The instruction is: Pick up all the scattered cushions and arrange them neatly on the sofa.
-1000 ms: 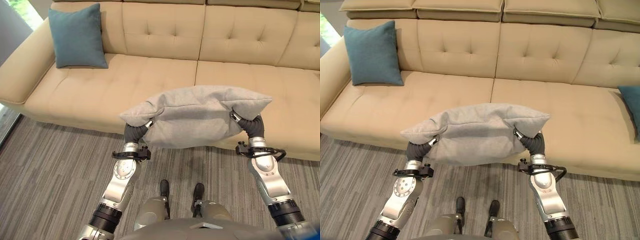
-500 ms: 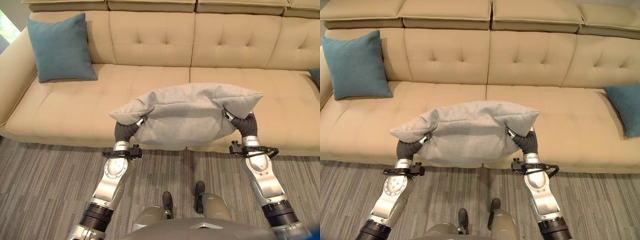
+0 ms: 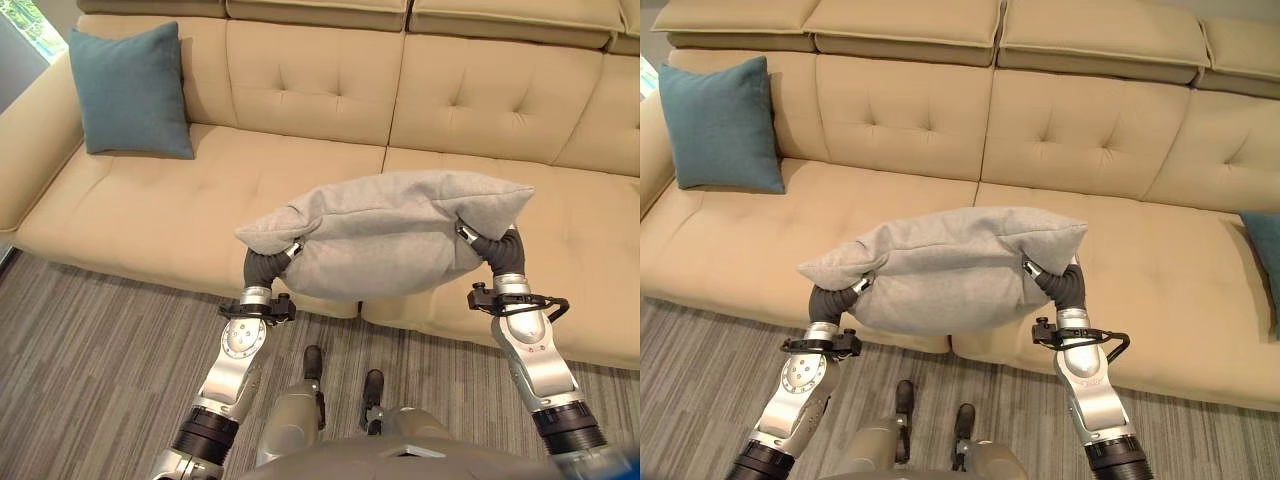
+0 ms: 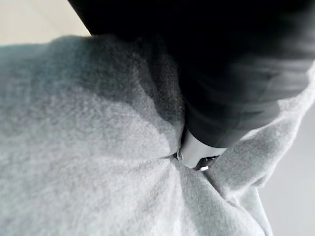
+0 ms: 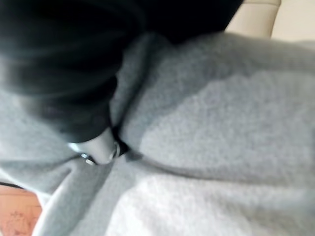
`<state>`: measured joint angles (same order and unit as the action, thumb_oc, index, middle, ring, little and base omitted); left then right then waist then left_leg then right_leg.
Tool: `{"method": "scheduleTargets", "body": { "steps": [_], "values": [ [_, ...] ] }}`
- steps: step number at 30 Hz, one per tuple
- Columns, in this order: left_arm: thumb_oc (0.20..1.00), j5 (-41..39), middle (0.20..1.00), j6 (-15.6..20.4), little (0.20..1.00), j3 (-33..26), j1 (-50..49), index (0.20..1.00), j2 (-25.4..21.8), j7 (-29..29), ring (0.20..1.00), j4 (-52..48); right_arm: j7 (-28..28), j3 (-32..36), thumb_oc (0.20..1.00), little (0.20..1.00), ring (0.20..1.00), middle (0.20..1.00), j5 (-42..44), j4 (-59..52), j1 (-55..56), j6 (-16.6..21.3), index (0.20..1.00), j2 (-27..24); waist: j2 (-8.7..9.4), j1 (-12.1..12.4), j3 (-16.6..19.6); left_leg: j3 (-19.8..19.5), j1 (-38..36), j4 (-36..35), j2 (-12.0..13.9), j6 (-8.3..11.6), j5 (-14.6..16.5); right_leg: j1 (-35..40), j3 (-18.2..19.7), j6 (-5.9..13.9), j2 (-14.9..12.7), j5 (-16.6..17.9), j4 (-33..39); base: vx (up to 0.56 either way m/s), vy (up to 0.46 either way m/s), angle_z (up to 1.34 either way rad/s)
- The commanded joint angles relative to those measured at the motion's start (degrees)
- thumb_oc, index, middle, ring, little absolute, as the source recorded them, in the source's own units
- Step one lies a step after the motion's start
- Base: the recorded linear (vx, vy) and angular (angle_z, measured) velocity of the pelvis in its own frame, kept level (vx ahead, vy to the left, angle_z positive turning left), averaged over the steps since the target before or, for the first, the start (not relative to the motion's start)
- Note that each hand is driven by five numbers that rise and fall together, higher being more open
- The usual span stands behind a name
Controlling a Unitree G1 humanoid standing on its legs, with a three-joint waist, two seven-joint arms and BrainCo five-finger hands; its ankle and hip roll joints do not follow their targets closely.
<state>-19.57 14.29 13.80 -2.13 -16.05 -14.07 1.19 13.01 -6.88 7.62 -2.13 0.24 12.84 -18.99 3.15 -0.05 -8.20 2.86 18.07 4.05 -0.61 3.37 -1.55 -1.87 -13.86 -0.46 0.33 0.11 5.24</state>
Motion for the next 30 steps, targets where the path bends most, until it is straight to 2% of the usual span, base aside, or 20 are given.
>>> {"method": "scheduleTargets", "body": {
  "steps": [1,3,5,6,7,9,11,14,15,17,18,21,22,23,25,28,30],
  "values": [
    [0.2,-0.44,0.2,4.89,0.2,-1.07,1.3,0.2,-1.92,0.8,0.2,-4.64,-0.06,1.92,0.2,0.2,0.2,0.2,0.64,-5.28,-2.1,5.59,0.2,0.29,-0.2,0.72,5.86,1.0,-4.85,0.2,0.32,0.3,1.0,1.71,2.48,8.06,-3.74,-3.55,-3.82,0.16,0.122,-0.42],
    [0.2,-0.26,0.2,4.62,0.2,-1.29,0.7,0.2,-2.59,0.96,0.2,-5.3,-0.53,1.75,0.2,0.2,0.2,0.2,0.37,-5.71,-1.87,5.4,0.2,0.89,0.24,1.04,6.41,1.52,-6.97,-0.13,-0.03,-0.52,1.98,2.22,3.16,8.43,-4.96,-4.47,-6.0,0.21,0.219,-0.44],
    [0.2,-0.11,0.2,4.48,0.2,-1.57,0.73,0.2,-3.44,1.04,0.2,-5.92,-1.25,1.81,0.2,0.2,0.2,0.2,0.31,-6.23,-1.88,5.38,0.2,1.78,0.24,1.09,5.97,2.15,-8.3,0.5,-0.36,-1.79,3.48,0.62,3.94,9.42,-6.81,-4.27,-11.76,0.13,0.265,-0.16],
    [0.2,0.1,0.2,4.72,0.2,-2.12,1.08,0.2,-4.47,0.5,0.2,-6.57,-1.41,1.29,0.2,0.2,0.2,0.2,0.39,-6.58,-3.03,5.66,0.2,2.56,-0.72,0.53,4.38,2.64,-9.07,0.97,-0.07,-3.24,4.14,-4.94,5.29,10.25,-7.58,-2.55,-21.13,0.01,0.225,-0.16],
    [0.2,0.34,0.2,4.84,0.2,-2.21,1.33,0.2,-4.54,0.15,0.2,-6.65,-1.37,0.93,0.2,0.2,0.2,0.2,0.4,-6.67,-3.3,5.88,0.2,2.98,-1.12,0.38,3.97,2.83,-9.25,1.15,0.06,-3.53,4.44,-6.88,5.42,10.3,-7.69,-2.19,-23.47,0.01,0.209,-0.22],
    [0.2,0.64,0.2,4.98,0.2,-2.25,1.52,0.2,-4.55,-0.13,0.2,-6.57,-1.36,0.65,0.2,0.2,0.2,0.2,0.4,-6.64,-3.54,5.9,0.2,3.21,-1.16,0.34,4.01,3.05,-9.69,1.14,0.0,-3.65,4.85,-7.54,5.34,10.06,-7.95,-2.52,-23.0,0.06,0.059,-0.23],
    [0.2,0.57,0.2,5.04,0.2,-1.97,1.19,0.2,-4.18,-0.1,0.2,-6.5,-1.53,-0.17,0.2,0.2,0.2,0.2,0.66,-6.11,-4.28,5.89,0.2,2.85,-1.12,-0.01,4.54,3.59,-11.59,-0.07,-0.52,-3.78,5.46,-9.11,3.37,9.42,-7.1,-1.65,-17.09,0.16,0.037,-0.18],
    [0.2,0.7,0.2,5.45,0.2,-2.19,1.63,0.2,-4.02,-0.26,0.2,-6.22,-1.43,-0.69,0.2,0.2,0.2,0.2,0.76,-5.67,-4.7,5.83,0.2,2.74,-0.73,-0.22,4.51,3.56,-12.62,-0.51,-0.91,-3.61,6.11,-9.51,1.3,9.84,-6.59,-0.13,-11.97,0.13,-0.051,-0.44],
    [0.2,0.96,0.2,5.73,0.2,-1.74,1.88,0.2,-3.38,0.16,0.2,-6.15,-1.22,-0.23,0.2,0.2,0.2,0.2,0.19,-5.71,-4.32,6.04,0.2,2.59,-0.16,-0.36,4.83,3.34,-12.99,-0.46,-1.25,-3.13,6.65,-7.61,2.23,9.99,-5.94,0.46,-8.64,0.15,-0.141,-0.04],
    [0.2,0.9,0.2,5.89,0.2,-1.76,1.98,0.2,-3.25,0.16,0.2,-6.04,-0.92,-0.06,0.2,0.2,0.2,0.2,0.0,-5.64,-4.44,6.16,0.2,2.29,-0.12,-0.29,5.1,3.33,-13.08,-0.58,-1.14,-2.78,6.72,-7.21,2.25,9.98,-5.76,0.95,-7.49,0.12,-0.134,0.16],
    [0.2,0.68,0.2,5.82,0.2,-1.31,2.68,0.2,-2.79,0.47,0.2,-6.05,-0.29,0.95,0.2,0.2,0.2,0.2,0.04,-5.75,-3.87,6.16,0.2,1.82,0.25,-0.74,5.33,2.52,-12.37,1.59,-0.78,-1.43,7.54,-5.26,2.08,9.53,-5.48,1.06,-5.02,0.1,-0.156,0.22],
    [0.2,-0.2,0.2,5.77,0.2,-0.93,3.35,0.2,-2.44,0.68,0.2,-5.93,-0.02,1.42,0.2,0.2,0.2,0.2,0.38,-5.83,-3.55,5.79,0.2,0.32,0.61,-0.79,4.69,0.76,-8.87,8.7,-0.17,-0.18,8.8,-2.98,1.3,8.57,-5.74,0.83,-3.44,0.08,-0.088,0.83],
    [0.2,-0.36,0.2,5.76,0.2,-1.07,3.42,0.2,-2.49,0.74,0.2,-6.13,-0.18,1.47,0.2,0.2,0.2,0.2,0.43,-5.9,-3.4,5.74,0.2,0.08,0.6,-0.8,4.65,0.15,-8.25,9.11,0.26,-0.02,8.79,-2.51,1.35,8.56,-5.72,0.62,-3.16,0.07,0.033,0.41],
    [0.2,-0.43,0.2,5.56,0.2,-0.92,3.26,0.2,-2.23,0.79,0.2,-6.41,-0.2,1.76,0.2,0.2,0.2,0.2,0.53,-5.84,-3.15,5.65,0.2,-0.18,0.5,-1.02,4.68,0.26,-7.38,8.1,1.84,0.34,7.79,-2.08,0.91,8.71,-5.9,0.31,-2.9,0.06,0.069,0.03],
    [0.2,-0.09,0.2,5.37,0.2,-0.7,3.64,0.2,-2.32,0.49,0.2,-6.29,0.1,1.9,0.2,0.2,0.2,0.2,0.62,-5.81,-3.08,5.65,0.2,-0.24,0.66,-1.04,4.89,0.71,-6.87,5.72,3.06,0.79,6.06,-2.06,0.94,8.86,-5.89,0.12,-2.87,0.06,0.073,-0.03],
    [0.2,0.43,0.2,5.26,0.2,-0.4,3.92,0.2,-2.35,0.19,0.2,-6.67,0.31,2.02,0.2,0.2,0.2,0.2,0.57,-5.5,-2.88,5.43,0.2,-0.25,0.19,-0.64,4.95,-1.91,-6.2,2.2,3.39,1.3,4.17,-1.72,1.44,8.86,-5.65,-0.64,-3.09,0.11,0.134,-0.15],
    [0.2,0.55,0.2,5.16,0.2,-0.15,3.32,0.2,-2.45,0.59,0.2,-6.79,0.26,2.4,0.2,0.2,0.2,0.2,0.1,-5.57,-2.35,5.16,0.2,-0.16,-0.35,-1.08,5.6,-1.58,-8.03,0.04,3.24,1.22,3.58,-1.25,1.38,9.06,-6.15,-0.81,-3.18,0.15,0.215,-0.4]
  ]
}}
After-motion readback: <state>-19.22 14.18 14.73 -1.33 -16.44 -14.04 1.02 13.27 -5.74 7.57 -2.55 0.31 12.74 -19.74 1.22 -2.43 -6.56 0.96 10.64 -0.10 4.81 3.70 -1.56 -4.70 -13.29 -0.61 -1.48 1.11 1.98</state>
